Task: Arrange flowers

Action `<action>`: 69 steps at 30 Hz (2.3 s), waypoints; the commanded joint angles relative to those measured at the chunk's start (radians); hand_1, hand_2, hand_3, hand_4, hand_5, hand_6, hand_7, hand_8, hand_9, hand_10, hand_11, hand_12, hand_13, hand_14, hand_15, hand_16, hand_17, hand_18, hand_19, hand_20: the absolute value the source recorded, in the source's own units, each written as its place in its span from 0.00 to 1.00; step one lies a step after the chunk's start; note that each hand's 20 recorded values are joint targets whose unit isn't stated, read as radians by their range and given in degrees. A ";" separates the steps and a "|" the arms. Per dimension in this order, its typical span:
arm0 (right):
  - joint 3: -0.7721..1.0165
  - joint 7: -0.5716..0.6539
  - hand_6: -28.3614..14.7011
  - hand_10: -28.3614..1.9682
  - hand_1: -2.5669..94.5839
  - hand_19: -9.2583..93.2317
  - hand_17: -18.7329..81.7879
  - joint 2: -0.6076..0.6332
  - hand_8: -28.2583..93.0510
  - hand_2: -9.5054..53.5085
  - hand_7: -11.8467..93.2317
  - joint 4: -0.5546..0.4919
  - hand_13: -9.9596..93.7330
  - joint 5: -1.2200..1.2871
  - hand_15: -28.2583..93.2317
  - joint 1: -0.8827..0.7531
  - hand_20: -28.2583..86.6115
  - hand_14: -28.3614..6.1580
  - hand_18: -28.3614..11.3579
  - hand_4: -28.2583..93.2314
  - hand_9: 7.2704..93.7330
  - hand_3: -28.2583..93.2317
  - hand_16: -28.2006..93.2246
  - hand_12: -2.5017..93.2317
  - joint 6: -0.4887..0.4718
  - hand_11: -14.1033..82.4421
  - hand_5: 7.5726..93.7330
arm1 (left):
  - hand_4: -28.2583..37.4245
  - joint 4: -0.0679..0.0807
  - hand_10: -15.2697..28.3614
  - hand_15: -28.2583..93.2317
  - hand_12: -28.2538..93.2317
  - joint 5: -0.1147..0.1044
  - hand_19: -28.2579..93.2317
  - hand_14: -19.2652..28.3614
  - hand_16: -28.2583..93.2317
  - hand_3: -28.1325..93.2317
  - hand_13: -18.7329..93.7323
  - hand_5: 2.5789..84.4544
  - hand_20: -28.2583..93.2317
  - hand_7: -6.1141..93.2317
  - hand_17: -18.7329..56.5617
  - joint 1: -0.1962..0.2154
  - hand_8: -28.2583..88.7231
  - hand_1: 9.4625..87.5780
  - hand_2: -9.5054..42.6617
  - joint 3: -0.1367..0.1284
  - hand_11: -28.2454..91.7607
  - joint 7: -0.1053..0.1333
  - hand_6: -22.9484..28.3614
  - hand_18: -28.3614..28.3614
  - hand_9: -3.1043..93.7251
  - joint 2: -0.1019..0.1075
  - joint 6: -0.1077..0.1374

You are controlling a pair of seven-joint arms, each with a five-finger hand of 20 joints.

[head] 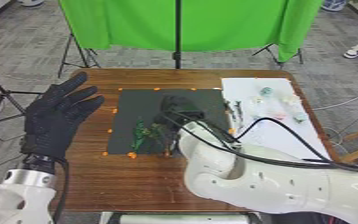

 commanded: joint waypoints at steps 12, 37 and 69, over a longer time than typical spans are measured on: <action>0.240 0.185 0.49 0.40 0.32 1.00 0.68 0.248 0.14 0.15 0.21 0.104 0.87 -0.055 0.76 -0.129 0.53 0.50 0.13 0.04 0.89 0.83 0.36 0.21 -0.090 0.45 0.54 | 0.00 0.003 0.80 0.67 0.29 0.003 0.69 0.95 0.15 0.86 0.38 0.41 0.36 0.25 0.14 -0.008 0.13 0.14 0.38 0.020 0.48 -0.019 0.62 0.90 0.35 -0.024 0.015; 0.053 0.158 0.50 0.43 0.33 1.00 0.68 0.181 0.15 0.09 0.23 0.285 0.87 -0.030 0.76 -0.088 0.52 0.51 0.14 0.04 0.89 0.81 0.36 0.21 -0.156 0.47 0.62 | 0.00 0.009 0.81 0.69 0.29 0.000 0.70 0.96 0.13 0.86 0.37 0.41 0.35 0.24 0.13 -0.026 0.13 0.15 0.38 0.052 0.49 -0.020 0.63 0.90 0.35 -0.037 0.018; -0.104 0.168 0.62 0.56 0.56 1.00 0.69 0.207 0.32 0.00 0.33 0.298 0.93 -0.195 0.76 0.077 0.61 0.61 0.18 0.01 1.00 0.83 0.40 0.22 0.129 0.54 0.95 | 0.00 0.000 0.84 0.69 0.30 -0.003 0.70 1.00 0.13 0.85 0.37 0.42 0.33 0.23 0.12 -0.008 0.14 0.15 0.39 0.053 0.48 -0.008 0.64 0.91 0.36 -0.031 0.033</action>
